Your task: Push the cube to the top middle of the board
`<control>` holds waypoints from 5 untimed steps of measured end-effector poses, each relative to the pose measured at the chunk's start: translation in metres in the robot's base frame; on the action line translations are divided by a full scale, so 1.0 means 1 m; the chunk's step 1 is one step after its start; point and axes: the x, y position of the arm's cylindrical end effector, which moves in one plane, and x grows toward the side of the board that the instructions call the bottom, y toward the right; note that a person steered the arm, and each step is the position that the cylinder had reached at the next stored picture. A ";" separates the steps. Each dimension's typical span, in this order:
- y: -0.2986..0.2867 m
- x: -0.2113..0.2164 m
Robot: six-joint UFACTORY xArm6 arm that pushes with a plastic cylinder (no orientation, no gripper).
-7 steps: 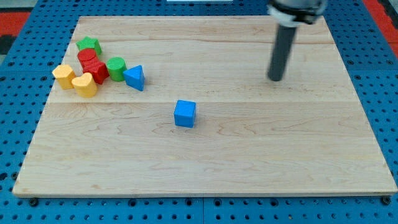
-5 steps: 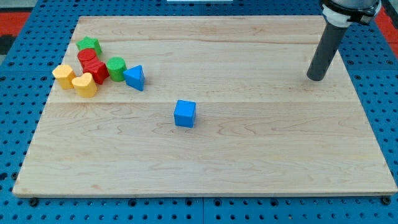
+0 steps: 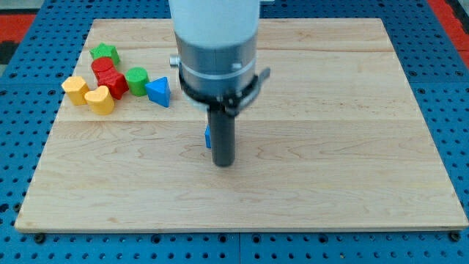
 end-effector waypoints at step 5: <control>-0.050 -0.084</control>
